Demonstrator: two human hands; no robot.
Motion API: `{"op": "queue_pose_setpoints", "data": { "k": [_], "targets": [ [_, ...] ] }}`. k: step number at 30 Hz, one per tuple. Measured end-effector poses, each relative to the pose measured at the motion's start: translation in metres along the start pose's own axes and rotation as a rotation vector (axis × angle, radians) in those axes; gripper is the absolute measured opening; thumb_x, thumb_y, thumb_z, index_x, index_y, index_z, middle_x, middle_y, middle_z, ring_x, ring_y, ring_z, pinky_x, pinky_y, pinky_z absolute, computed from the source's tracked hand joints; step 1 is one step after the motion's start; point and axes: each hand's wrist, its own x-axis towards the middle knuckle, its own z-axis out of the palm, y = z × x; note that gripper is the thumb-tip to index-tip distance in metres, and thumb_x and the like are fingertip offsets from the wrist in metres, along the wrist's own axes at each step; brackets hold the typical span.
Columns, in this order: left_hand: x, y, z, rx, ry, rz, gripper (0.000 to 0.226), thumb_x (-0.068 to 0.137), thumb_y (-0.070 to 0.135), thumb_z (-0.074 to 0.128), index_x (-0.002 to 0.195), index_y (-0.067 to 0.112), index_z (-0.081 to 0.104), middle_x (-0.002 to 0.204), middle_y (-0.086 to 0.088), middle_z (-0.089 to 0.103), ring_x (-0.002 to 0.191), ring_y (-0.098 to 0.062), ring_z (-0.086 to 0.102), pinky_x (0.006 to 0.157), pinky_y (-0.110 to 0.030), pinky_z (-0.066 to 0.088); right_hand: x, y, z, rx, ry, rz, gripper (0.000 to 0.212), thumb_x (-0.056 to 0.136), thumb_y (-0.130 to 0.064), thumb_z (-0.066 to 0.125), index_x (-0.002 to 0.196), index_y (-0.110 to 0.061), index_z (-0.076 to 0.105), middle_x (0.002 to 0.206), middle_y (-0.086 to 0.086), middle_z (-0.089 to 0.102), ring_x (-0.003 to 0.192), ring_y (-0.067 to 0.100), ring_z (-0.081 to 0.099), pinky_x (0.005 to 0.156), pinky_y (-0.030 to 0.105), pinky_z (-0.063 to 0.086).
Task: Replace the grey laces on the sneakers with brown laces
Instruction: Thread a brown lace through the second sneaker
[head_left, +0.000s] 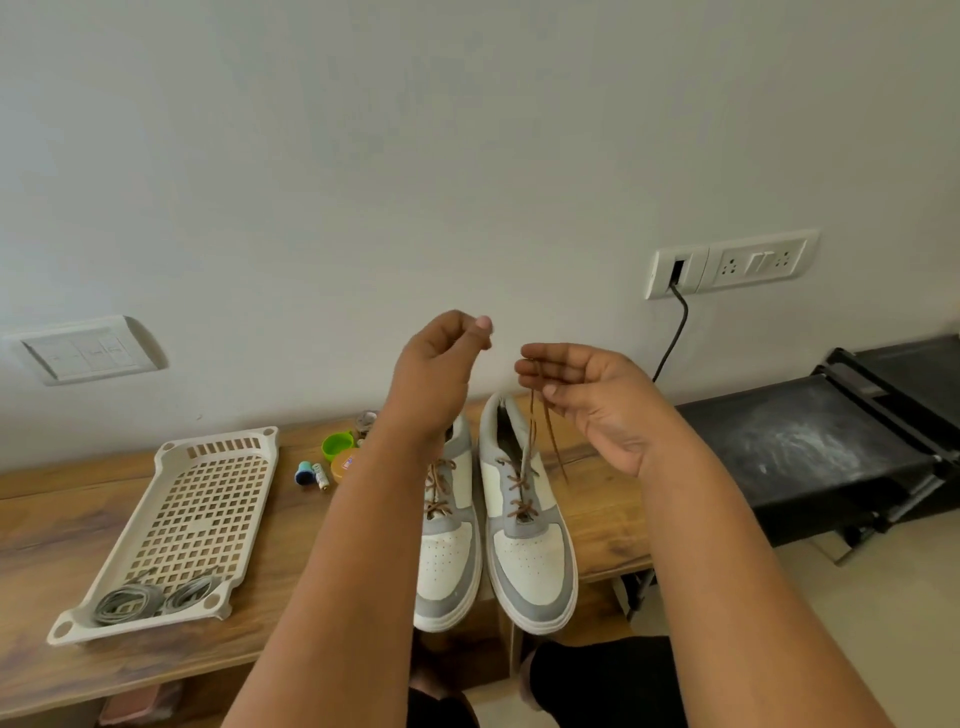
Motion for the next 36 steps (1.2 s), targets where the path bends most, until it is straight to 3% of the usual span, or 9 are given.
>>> {"op": "queue_pose_setpoints", "data": {
  "k": [4,7,11,15,22,24,28,31,36],
  "targets": [
    [0.010,-0.025,0.010,0.058,0.057,-0.039,0.025,0.098,0.027,0.058,0.094,0.004,0.068,0.088,-0.011,0.065,0.079,-0.015,0.054,0.075,-0.031,0.043,0.005,0.004,0.003,0.103,0.029,0.014,0.050,0.086,0.026,0.044,0.123,-0.004,0.061,0.112,0.013,0.070,0.101,0.019,0.070,0.081,0.026,0.058],
    [0.015,-0.057,0.003,0.249,0.094,-0.037,0.008,0.096,0.019,0.060,0.093,0.015,0.066,0.084,0.008,0.063,0.070,-0.011,0.054,0.070,-0.029,0.045,0.004,0.001,-0.004,0.169,-0.011,0.019,0.050,0.087,0.025,0.042,0.120,-0.006,0.063,0.114,0.011,0.070,0.100,0.018,0.070,0.077,0.025,0.058],
    [0.006,-0.098,0.006,0.729,-0.189,-0.008,0.022,0.093,0.009,0.058,0.104,0.027,0.066,0.106,0.009,0.062,0.091,-0.010,0.060,0.078,-0.025,0.050,0.003,-0.003,-0.016,0.148,-0.029,-0.029,0.054,0.087,0.024,0.042,0.119,-0.013,0.065,0.118,0.007,0.069,0.091,0.012,0.067,0.071,0.023,0.055],
    [-0.004,-0.137,0.030,1.060,-0.401,0.120,0.043,0.089,0.015,0.067,0.128,0.029,0.056,0.130,0.000,0.042,0.109,-0.018,0.053,0.093,-0.035,0.052,0.008,0.011,-0.027,0.169,0.134,-0.078,0.052,0.083,0.025,0.049,0.113,-0.014,0.066,0.107,0.003,0.070,0.088,0.011,0.066,0.071,0.021,0.054],
    [0.006,-0.155,0.035,1.101,-0.294,0.285,0.011,0.094,0.022,0.062,0.105,0.021,0.064,0.111,0.002,0.053,0.094,-0.016,0.057,0.073,-0.024,0.044,0.013,0.027,-0.034,-0.083,0.372,-0.166,0.039,0.070,0.022,0.070,0.093,-0.009,0.068,0.084,0.005,0.069,0.078,0.010,0.068,0.073,0.022,0.057],
    [0.006,-0.151,0.031,0.958,-0.269,0.251,0.006,0.093,0.021,0.064,0.099,0.021,0.065,0.103,0.006,0.059,0.089,-0.013,0.059,0.075,-0.027,0.050,0.013,0.027,-0.033,-0.119,0.379,-0.175,0.035,0.069,0.018,0.075,0.092,-0.008,0.068,0.083,0.005,0.069,0.075,0.007,0.068,0.072,0.019,0.056],
    [0.004,-0.124,0.022,0.298,-0.124,0.006,0.005,0.092,0.018,0.068,0.088,0.021,0.069,0.084,0.002,0.072,0.076,-0.011,0.068,0.073,-0.022,0.055,0.016,0.027,-0.031,-0.439,0.466,-0.225,0.023,0.070,-0.005,0.085,0.079,-0.020,0.070,0.077,-0.004,0.070,0.069,0.000,0.065,0.069,0.014,0.053],
    [0.006,-0.094,0.017,-0.075,0.039,-0.039,0.006,0.091,0.012,0.069,0.093,0.013,0.074,0.084,-0.002,0.076,0.076,-0.010,0.072,0.072,-0.021,0.056,0.015,0.020,-0.024,-0.671,0.448,-0.322,0.010,0.080,-0.025,0.080,0.075,-0.027,0.072,0.068,-0.012,0.069,0.066,0.001,0.064,0.065,0.011,0.050],
    [0.007,-0.055,0.014,-0.222,0.127,0.079,0.012,0.090,0.006,0.068,0.101,0.008,0.073,0.087,-0.002,0.076,0.078,-0.012,0.074,0.070,-0.015,0.053,0.012,0.001,-0.005,-0.731,0.420,-0.455,0.024,0.089,-0.038,0.067,0.089,-0.016,0.076,0.077,-0.011,0.069,0.077,0.005,0.063,0.071,0.016,0.051]
  ]
}}
